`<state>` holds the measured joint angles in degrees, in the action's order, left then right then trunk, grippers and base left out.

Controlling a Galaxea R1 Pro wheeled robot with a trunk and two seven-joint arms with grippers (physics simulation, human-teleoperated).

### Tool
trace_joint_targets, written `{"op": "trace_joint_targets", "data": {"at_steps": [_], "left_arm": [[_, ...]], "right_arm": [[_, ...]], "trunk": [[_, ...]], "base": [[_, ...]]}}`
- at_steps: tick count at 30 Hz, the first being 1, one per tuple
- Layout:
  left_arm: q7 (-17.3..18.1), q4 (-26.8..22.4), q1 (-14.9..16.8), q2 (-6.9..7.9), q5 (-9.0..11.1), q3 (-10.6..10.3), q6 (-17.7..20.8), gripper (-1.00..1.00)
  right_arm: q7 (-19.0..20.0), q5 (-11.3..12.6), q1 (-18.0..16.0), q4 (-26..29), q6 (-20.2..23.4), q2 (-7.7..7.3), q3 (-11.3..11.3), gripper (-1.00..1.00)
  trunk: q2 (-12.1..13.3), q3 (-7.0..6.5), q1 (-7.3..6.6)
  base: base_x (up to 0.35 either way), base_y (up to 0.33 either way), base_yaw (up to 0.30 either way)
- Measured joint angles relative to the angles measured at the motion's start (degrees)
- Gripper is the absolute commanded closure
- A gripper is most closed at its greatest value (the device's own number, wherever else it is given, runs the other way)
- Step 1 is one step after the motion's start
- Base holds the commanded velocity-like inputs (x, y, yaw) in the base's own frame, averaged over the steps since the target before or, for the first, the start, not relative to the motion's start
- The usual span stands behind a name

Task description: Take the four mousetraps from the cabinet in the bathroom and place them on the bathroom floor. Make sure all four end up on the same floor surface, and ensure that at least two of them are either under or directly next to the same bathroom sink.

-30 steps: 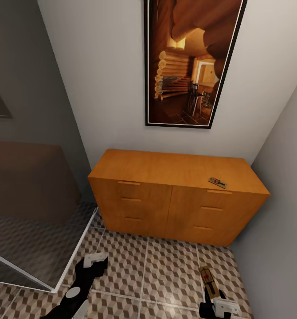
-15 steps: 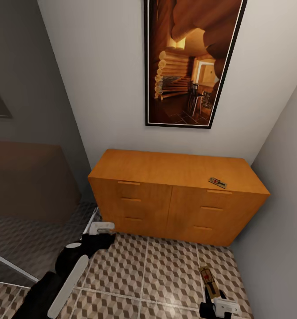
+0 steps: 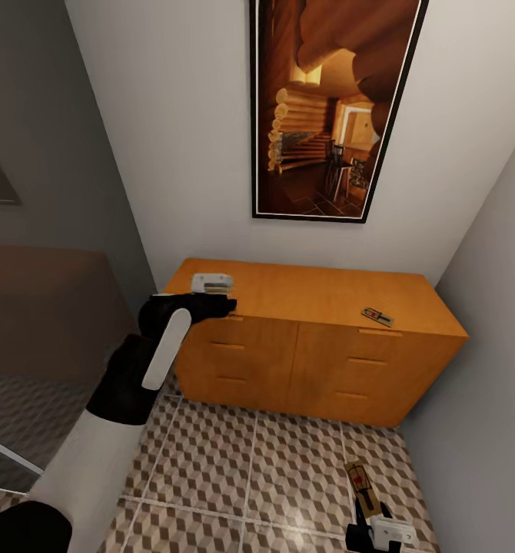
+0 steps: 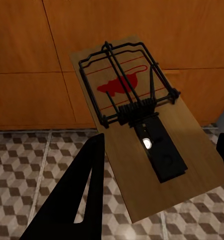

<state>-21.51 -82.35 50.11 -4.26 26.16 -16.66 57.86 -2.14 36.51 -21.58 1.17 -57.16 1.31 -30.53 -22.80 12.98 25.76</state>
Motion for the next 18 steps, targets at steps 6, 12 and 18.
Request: {"op": "trace_joint_targets", "data": {"at_steps": [6, 12, 18], "left_arm": [[-0.09, 11.32, 9.70, -0.88, 0.00, 0.12, -0.11, -1.00], [0.10, 7.96, 10.84, 0.80, -0.07, -0.19, 0.40, -1.00], [0.28, 4.15, 10.91, 3.74, -0.07, -1.38, 0.46, -1.00]], "right_arm": [[0.07, -0.01, 0.00, 0.00, 0.00, 0.00, -0.01, 1.00], [-0.12, 0.03, 0.00, -0.08, 0.02, -0.04, -0.05, 1.00], [-0.14, 0.08, 0.01, -0.07, 0.00, 0.03, -0.11, 1.00]], "trunk": [[-0.01, 0.00, 0.00], [-0.01, 0.01, -0.01], [-0.01, -0.11, -0.01]], "base": [[0.000, 0.000, 0.000], [0.000, 0.000, -0.003], [0.000, 0.000, -0.160]]}}
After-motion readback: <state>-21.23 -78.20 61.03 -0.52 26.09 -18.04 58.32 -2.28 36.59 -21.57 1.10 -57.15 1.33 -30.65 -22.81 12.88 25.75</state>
